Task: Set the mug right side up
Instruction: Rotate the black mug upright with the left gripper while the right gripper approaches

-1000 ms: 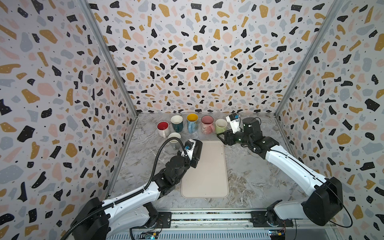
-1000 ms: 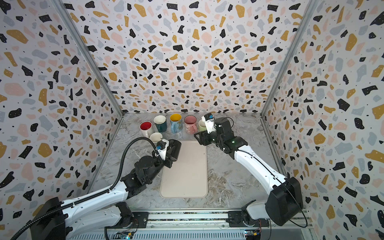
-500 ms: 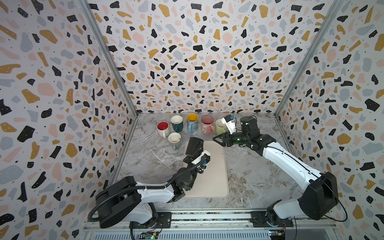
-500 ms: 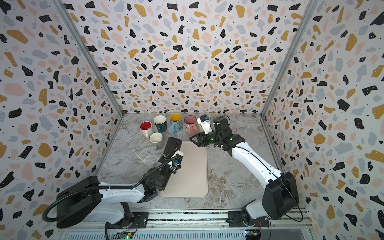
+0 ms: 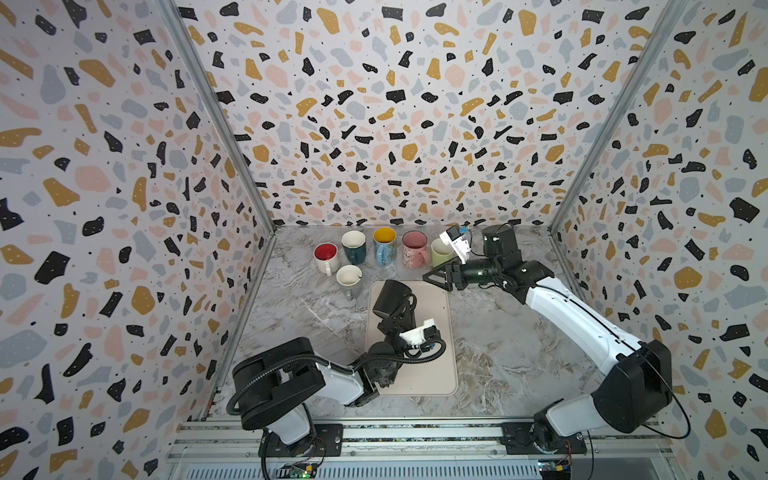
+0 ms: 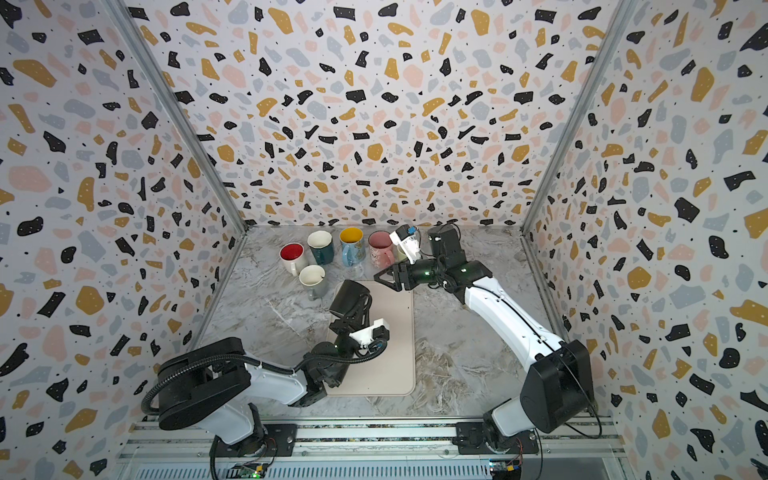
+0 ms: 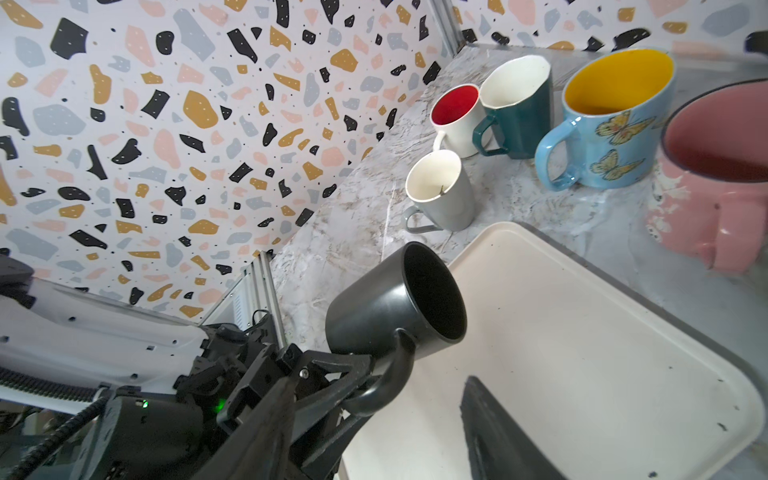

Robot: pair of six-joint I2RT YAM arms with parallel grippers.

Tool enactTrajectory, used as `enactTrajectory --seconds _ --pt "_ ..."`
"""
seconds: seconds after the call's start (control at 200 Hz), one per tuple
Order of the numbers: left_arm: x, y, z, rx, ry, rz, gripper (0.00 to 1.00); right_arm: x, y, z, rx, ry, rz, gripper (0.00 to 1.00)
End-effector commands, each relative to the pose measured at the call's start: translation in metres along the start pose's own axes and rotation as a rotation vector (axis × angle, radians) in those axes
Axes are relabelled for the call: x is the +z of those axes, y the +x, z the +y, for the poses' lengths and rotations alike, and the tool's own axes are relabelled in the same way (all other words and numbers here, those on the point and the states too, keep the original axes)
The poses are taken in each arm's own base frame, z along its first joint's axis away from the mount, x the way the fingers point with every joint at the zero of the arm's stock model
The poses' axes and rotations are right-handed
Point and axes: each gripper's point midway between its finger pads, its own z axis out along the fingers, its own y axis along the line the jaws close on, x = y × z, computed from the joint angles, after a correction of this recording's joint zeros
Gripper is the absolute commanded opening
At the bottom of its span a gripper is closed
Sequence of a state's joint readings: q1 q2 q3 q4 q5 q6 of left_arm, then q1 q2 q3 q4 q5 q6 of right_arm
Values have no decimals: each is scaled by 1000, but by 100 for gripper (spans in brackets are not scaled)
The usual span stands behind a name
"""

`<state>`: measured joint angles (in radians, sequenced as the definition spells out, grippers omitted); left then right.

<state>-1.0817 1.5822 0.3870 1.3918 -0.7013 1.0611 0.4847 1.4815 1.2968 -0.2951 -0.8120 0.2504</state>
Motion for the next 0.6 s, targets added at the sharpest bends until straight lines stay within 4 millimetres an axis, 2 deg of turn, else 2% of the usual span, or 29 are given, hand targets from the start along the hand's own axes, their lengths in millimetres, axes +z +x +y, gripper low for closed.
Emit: enactTrajectory --seconds 0.0,0.305,0.596 --pt "-18 -46 103 -257 -350 -185 0 6 10 10 16 -69 68 67" --pt "-21 -58 102 -171 -353 -190 0 24 30 7 65 -80 155 67" --pt "-21 -61 104 -130 -363 -184 0 31 45 7 140 -138 193 58"
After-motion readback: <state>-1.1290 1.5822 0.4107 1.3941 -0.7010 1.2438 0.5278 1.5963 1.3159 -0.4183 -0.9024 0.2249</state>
